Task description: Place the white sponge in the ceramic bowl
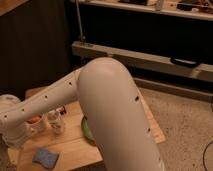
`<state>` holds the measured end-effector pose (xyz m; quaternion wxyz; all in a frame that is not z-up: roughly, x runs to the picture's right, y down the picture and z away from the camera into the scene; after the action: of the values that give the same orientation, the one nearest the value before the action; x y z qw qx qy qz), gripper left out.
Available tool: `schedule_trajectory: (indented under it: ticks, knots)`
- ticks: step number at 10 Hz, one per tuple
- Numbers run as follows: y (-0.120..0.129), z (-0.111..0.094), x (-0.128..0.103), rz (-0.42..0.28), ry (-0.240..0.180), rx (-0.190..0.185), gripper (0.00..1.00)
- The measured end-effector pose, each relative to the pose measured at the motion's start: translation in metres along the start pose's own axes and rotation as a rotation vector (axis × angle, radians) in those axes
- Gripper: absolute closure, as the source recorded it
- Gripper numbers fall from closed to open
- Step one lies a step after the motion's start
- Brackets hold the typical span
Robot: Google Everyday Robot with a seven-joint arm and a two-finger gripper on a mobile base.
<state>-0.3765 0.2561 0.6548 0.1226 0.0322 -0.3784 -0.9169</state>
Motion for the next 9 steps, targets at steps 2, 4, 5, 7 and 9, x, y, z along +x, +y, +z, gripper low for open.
schedule_trajectory:
  ticks: [2, 4, 5, 7, 9]
  knots:
    - [0.003, 0.005, -0.011, 0.029, -0.002, -0.021, 0.20]
    - [0.023, 0.008, -0.050, 0.070, 0.003, -0.052, 0.20]
    - [0.034, 0.009, -0.069, 0.087, 0.005, -0.062, 0.20]
    - [0.047, 0.022, -0.092, 0.115, 0.001, -0.073, 0.20]
    - [0.047, 0.042, -0.091, 0.122, -0.004, -0.063, 0.20]
